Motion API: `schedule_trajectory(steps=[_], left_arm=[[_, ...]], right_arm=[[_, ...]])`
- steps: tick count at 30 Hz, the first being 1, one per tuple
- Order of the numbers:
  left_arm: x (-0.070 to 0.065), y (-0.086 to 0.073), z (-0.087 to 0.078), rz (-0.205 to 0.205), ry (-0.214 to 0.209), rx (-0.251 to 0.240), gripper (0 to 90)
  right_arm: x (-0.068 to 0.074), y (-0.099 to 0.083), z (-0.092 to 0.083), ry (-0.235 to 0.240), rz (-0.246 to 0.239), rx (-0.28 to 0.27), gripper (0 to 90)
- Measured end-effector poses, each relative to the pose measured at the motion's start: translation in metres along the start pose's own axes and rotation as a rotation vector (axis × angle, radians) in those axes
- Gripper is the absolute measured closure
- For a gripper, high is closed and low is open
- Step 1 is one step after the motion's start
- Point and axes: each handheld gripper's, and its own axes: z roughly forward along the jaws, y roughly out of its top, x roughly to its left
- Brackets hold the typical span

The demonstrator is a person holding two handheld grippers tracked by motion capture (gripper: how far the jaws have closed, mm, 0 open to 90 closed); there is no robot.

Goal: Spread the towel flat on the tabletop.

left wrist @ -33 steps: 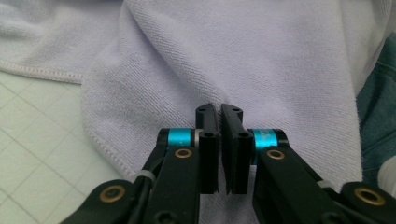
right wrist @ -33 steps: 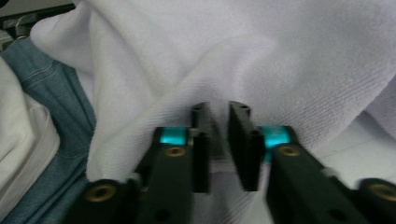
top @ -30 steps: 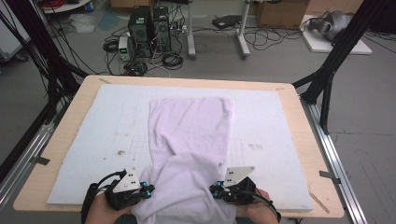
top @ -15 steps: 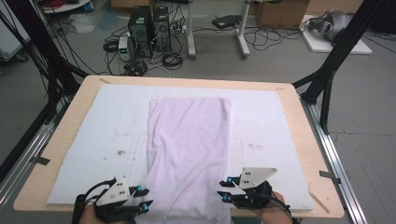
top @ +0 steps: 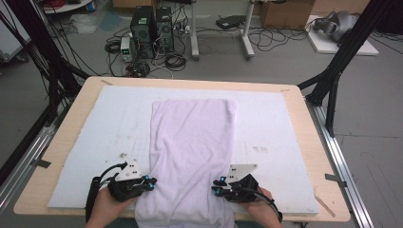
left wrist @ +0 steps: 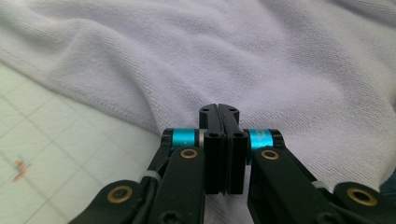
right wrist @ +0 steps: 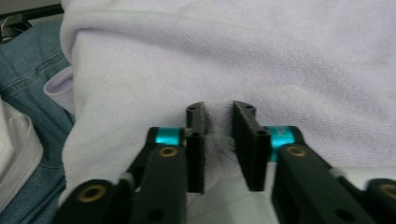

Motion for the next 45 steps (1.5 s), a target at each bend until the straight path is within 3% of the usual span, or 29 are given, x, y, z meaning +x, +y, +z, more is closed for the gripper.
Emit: schedule_trajectory(steps=[4, 7, 13, 17, 20, 24, 27, 32, 36, 39, 43, 45], left_arm=[[0.004, 0.002, -0.024, -0.023, 0.019, -0.062, 89.8], [0.008, 0.001, -0.029, -0.029, 0.025, -0.049, 89.4], [0.018, -0.001, -0.012, -0.050, 0.044, -0.013, 80.0], [0.027, 0.005, -0.002, -0.057, 0.077, -0.009, 82.2], [0.031, 0.009, 0.005, -0.064, 0.072, -0.001, 86.3], [0.028, 0.012, 0.016, -0.040, 0.042, 0.022, 78.9], [0.025, 0.014, 0.021, -0.016, 0.049, 0.030, 73.1], [0.023, 0.016, 0.024, 0.003, 0.060, 0.037, 87.9], [0.025, 0.015, 0.018, -0.004, 0.097, 0.037, 89.1], [0.033, 0.014, 0.002, -0.028, 0.129, 0.006, 89.2], [0.041, 0.016, -0.014, -0.027, 0.162, 0.005, 89.3], [0.044, 0.017, -0.017, -0.034, 0.159, 0.007, 89.3]], right_arm=[[0.002, 0.002, -0.003, -0.004, -0.007, -0.009, 80.2], [0.000, 0.003, -0.009, -0.004, -0.008, -0.028, 80.6], [0.000, 0.001, -0.019, -0.020, -0.011, -0.019, 80.8], [-0.001, -0.003, -0.020, -0.022, -0.001, -0.020, 80.8], [-0.002, -0.003, -0.018, -0.019, 0.002, -0.019, 80.8], [-0.002, -0.006, -0.016, -0.020, 0.004, -0.014, 80.5], [-0.002, -0.008, -0.015, -0.018, 0.007, -0.016, 80.3], [-0.002, -0.008, -0.013, -0.021, 0.002, -0.017, 80.2], [-0.001, -0.006, -0.013, -0.021, 0.001, -0.015, 80.1], [0.000, -0.004, -0.015, -0.021, 0.001, -0.022, 80.1], [0.001, 0.001, -0.015, -0.019, -0.010, -0.026, 79.8], [0.001, 0.002, -0.015, -0.018, -0.016, -0.034, 78.3]])
